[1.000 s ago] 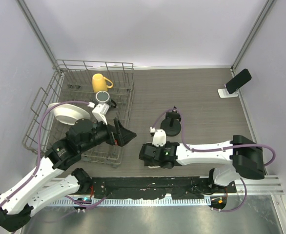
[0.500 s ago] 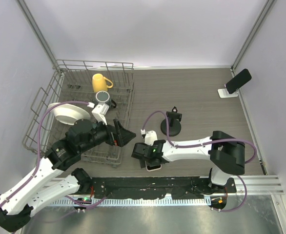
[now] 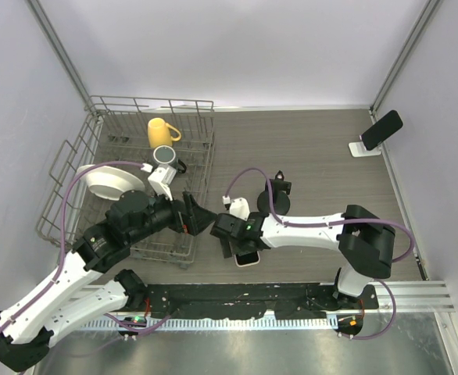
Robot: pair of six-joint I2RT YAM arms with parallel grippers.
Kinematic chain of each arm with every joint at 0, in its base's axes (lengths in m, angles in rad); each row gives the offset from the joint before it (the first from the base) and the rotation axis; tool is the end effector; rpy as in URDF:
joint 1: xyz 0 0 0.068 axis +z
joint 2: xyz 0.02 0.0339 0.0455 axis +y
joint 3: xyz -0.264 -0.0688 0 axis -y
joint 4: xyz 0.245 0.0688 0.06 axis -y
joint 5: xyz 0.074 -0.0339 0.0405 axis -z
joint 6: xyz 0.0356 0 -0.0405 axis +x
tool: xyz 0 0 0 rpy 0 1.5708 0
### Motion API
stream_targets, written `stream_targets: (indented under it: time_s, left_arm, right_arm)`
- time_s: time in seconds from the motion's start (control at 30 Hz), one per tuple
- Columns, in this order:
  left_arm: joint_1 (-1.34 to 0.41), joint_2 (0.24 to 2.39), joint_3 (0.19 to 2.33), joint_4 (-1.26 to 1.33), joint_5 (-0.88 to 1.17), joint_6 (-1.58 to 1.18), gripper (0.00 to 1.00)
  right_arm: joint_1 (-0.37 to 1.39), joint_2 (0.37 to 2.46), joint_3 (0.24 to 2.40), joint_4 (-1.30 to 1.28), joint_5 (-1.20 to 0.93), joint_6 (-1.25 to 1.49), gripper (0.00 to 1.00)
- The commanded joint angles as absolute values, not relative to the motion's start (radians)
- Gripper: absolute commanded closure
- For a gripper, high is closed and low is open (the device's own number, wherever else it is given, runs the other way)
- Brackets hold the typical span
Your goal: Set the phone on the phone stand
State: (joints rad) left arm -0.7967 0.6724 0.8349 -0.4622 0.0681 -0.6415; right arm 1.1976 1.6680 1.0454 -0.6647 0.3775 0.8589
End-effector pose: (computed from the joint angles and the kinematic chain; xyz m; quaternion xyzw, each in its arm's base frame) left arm 0.1032 -0.1091 0.3445 0.0825 0.8003 -0.4114 0.4283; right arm 0.1251 0.2835 0.1793 -0.1378 0.9629 0.0229 0.2307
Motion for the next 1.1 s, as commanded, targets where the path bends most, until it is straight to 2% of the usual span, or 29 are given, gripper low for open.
stream_targets:
  time_s: [0.0,0.43,0.83,1.07]
  left_arm:
    - [-0.79,0.676,0.871,-0.428,0.066,-0.614,0.0]
    - [-0.778,0.676,0.876,-0.436,0.071,-0.6,0.0]
    - [-0.776,0.686,0.881,-0.426,0.084,-0.598,0.0]
    - [-0.772,0.686,0.882,-0.428,0.09,-0.597,0.0]
  right_arm:
    - [1.195,1.628,1.126,-0.673,0.42,0.812,0.16]
    - [1.105,1.661,1.075,-0.615,0.365,0.741,0.16]
    - [1.094,1.686,1.04,-0.557,0.281,0.719,0.16]
    - [1.091,1.712,1.031,-0.554,0.299,0.724,0.16]
